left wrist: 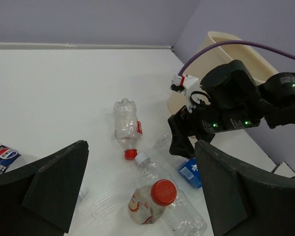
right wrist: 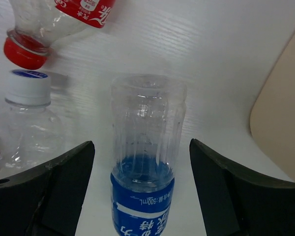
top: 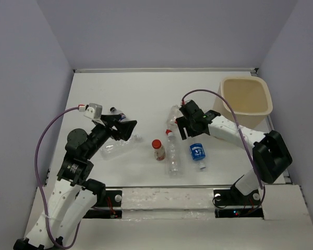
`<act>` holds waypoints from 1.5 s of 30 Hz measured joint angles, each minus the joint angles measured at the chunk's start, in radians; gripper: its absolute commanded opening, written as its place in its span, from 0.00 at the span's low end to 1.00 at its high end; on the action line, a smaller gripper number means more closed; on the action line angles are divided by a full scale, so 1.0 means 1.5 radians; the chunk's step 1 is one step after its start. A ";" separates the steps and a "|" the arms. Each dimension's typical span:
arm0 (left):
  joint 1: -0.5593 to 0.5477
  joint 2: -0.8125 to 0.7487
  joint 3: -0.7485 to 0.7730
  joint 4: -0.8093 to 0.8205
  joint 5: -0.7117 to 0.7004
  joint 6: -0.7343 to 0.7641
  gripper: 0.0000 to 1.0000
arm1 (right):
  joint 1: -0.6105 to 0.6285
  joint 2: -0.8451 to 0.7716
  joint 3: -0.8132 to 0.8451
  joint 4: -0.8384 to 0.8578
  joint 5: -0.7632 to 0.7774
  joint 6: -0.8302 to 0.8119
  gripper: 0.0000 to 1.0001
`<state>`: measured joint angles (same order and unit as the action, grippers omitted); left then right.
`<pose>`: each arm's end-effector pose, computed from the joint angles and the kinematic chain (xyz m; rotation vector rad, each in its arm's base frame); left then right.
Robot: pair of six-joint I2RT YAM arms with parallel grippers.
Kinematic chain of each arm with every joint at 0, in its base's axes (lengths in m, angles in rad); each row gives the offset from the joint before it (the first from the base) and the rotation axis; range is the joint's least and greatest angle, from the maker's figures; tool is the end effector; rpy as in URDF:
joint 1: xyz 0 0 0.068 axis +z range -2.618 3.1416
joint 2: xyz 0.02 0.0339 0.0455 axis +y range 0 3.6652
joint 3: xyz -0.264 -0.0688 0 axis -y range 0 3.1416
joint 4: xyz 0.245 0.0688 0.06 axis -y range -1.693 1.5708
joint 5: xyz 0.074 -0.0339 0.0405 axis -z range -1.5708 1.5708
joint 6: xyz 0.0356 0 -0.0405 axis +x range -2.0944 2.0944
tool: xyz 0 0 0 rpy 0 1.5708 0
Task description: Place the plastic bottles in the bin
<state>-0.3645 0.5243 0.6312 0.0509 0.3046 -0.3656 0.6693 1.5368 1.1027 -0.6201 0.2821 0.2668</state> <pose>0.1226 -0.0582 0.3484 0.2596 1.4480 -0.8132 0.2508 0.1858 0.2347 -0.4172 2.5251 -0.0193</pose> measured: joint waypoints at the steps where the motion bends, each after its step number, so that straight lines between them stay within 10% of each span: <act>1: 0.000 0.000 0.000 -0.001 0.000 0.001 0.99 | 0.000 0.015 0.000 0.001 0.002 -0.002 0.84; 7: -0.002 0.000 0.000 -0.004 -0.002 0.001 0.99 | 0.000 0.097 0.000 0.015 0.020 -0.007 0.67; 12: -0.002 0.006 0.000 -0.002 0.007 0.001 0.99 | 0.000 0.108 -0.003 0.028 0.043 -0.011 0.34; 23: -0.008 0.209 0.023 0.012 0.178 -0.012 0.99 | 0.000 -0.157 0.100 -0.025 0.047 -0.045 0.27; 35: -0.217 0.298 0.101 -0.091 0.029 0.004 0.99 | -0.200 -0.228 0.357 0.193 0.122 -0.179 0.22; 40: -0.278 0.328 0.118 -0.141 -0.075 0.005 0.99 | -0.318 -0.202 0.290 0.268 0.148 -0.191 0.26; 45: -0.312 0.358 0.143 -0.178 -0.184 0.005 0.99 | -0.396 -0.194 0.193 0.302 0.133 -0.178 0.87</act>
<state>-0.8318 1.0618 0.8452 -0.2157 0.0292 -0.3588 0.0757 1.2461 1.3914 -0.1669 0.4816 0.0006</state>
